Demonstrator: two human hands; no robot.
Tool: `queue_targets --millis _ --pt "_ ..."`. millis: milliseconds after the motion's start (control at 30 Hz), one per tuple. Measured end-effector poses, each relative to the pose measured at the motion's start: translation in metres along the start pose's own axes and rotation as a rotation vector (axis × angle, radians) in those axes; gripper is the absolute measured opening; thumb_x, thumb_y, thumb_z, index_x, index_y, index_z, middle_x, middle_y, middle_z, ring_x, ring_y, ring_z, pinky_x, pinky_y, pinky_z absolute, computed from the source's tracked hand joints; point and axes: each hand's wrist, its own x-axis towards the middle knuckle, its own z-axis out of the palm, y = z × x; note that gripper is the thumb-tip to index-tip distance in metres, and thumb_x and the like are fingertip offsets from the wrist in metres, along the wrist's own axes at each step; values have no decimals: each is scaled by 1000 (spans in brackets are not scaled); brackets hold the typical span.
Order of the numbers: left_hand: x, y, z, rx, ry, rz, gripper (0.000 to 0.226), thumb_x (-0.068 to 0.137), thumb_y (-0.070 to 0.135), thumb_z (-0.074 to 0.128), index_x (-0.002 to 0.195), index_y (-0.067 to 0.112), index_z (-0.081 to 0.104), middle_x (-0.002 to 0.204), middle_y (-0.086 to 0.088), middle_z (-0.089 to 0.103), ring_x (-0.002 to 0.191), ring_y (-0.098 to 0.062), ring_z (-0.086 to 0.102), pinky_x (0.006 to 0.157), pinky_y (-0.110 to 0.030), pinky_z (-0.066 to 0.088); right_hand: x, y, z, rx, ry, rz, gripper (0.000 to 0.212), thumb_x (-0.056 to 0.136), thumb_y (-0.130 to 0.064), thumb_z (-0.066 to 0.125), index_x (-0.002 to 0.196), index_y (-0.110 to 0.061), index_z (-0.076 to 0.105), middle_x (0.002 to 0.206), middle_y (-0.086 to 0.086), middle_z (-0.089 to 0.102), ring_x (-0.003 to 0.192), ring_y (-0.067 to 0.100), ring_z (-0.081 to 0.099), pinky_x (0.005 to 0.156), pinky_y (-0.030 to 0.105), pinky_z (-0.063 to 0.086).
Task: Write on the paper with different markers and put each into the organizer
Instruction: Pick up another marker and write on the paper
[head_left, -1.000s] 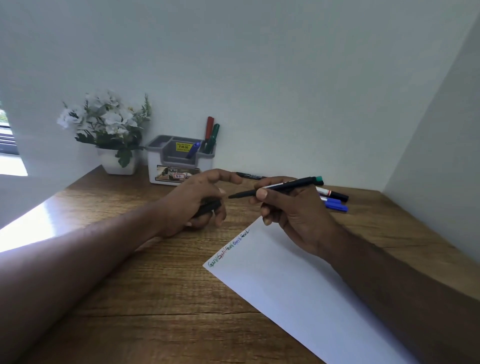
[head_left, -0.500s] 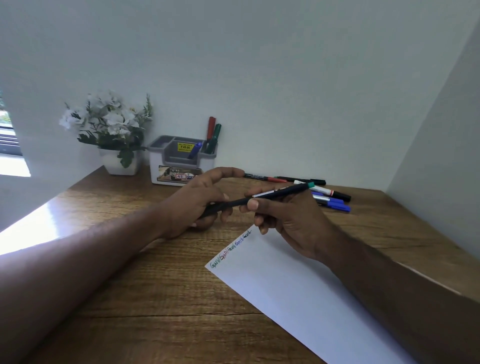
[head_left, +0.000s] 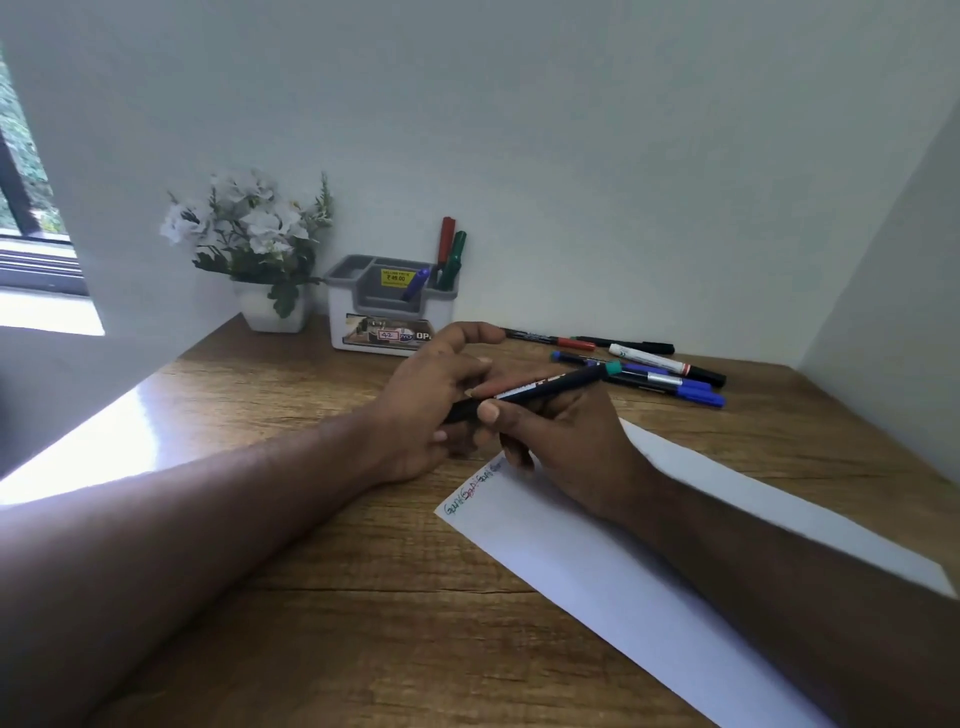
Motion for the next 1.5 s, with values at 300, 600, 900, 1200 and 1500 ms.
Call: queue_targets --millis 300,600,900,1200,1500 --pt "23 12 -44 196 329 180 16 98 16 46 106 18 60 84 -5 66 68 -18 59 56 -32 45 18 -10 -33 -405 -179 -62 41 88 6 57 122 -17 62 99 4 68 79 14 66 66 28 56" --pt "42 12 -100 303 639 223 25 85 -3 52 80 21 59 86 -9 61 77 -20 56 61 -31 49 121 -43 -12 -623 227 -332 35 89 -4 63 122 -15 66 100 -3 70 90 3 64 91 30 53" --pt "48 8 -103 335 649 249 23 87 0 53 87 22 59 86 -3 60 78 -19 58 72 -39 55 178 -38 51 -859 22 -420 65 88 -2 56 143 -31 34 95 10 69 78 28 66 76 44 55" --pt "49 7 -106 362 666 240 26 86 0 52 82 25 59 80 4 58 81 -17 59 84 -43 55 208 -28 83 -767 12 -364 40 88 -4 58 122 -24 57 100 9 71 87 22 69 82 39 55" --pt "45 10 -103 360 648 231 22 88 0 49 86 20 60 80 0 59 70 -18 57 70 -38 55 187 -24 64 -859 -188 -189 47 79 -15 74 125 -21 63 129 -4 61 117 8 53 91 11 36"
